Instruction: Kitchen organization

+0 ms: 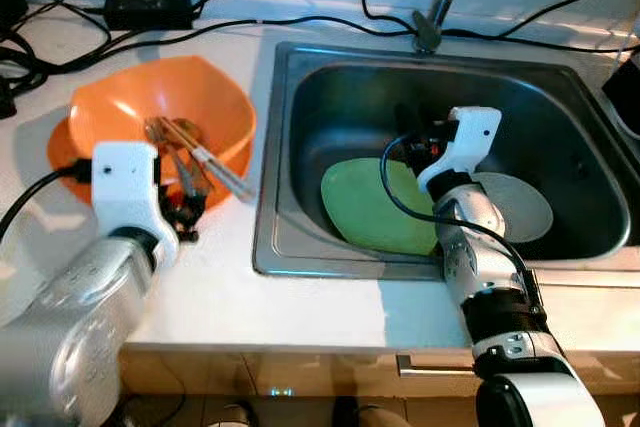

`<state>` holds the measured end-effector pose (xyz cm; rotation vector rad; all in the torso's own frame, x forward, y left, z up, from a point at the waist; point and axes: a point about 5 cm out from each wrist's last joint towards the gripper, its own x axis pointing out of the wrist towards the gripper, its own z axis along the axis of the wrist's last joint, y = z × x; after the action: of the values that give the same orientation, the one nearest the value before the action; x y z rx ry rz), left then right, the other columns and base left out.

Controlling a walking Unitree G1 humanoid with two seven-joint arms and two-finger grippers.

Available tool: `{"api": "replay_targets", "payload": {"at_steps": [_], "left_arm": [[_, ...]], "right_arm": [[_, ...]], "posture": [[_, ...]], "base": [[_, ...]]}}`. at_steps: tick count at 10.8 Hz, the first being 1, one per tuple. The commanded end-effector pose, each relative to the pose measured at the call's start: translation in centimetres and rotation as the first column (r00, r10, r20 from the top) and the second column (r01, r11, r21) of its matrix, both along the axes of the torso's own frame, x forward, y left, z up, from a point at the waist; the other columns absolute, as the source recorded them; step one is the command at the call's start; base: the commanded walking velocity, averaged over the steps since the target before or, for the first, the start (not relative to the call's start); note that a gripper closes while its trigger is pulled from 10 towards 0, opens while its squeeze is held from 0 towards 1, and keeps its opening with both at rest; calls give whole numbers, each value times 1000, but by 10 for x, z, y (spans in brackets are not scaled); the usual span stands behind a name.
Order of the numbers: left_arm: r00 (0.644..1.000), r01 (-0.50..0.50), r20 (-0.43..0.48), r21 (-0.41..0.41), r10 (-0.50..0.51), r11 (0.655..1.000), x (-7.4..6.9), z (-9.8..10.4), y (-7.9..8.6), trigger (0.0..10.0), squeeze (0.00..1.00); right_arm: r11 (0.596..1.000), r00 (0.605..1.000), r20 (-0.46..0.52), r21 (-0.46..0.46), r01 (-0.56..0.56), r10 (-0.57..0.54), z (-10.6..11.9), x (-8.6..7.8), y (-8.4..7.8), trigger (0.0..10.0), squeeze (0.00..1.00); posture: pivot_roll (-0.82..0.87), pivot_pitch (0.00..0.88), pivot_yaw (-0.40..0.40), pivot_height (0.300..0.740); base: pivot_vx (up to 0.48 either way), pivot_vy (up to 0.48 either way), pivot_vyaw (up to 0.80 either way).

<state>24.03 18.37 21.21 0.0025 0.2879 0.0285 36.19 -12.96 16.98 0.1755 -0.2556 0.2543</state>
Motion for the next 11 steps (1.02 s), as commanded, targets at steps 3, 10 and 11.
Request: {"api": "replay_targets", "payload": {"at_steps": [3,10,11], "left_arm": [[1000,-17,-20,49,18,999,4,4,2,10000,0],[996,-91,9,174,91,981,2,38,41,10000,0],[998,-58,-4,206,60,977,-3,43,48,10000,0]], "right_arm": [[1000,999,-44,20,1,0,-13,-2,0,10000,0],[1000,999,-42,27,-14,15,-12,0,4,10000,0],[999,999,-42,28,-20,21,-12,0,5,10000,0]], "posture": [[194,162,-78,740],[211,159,-88,740],[213,160,-90,740]], "base": [[0,0,0],[0,0,0],[0,0,0]]}}
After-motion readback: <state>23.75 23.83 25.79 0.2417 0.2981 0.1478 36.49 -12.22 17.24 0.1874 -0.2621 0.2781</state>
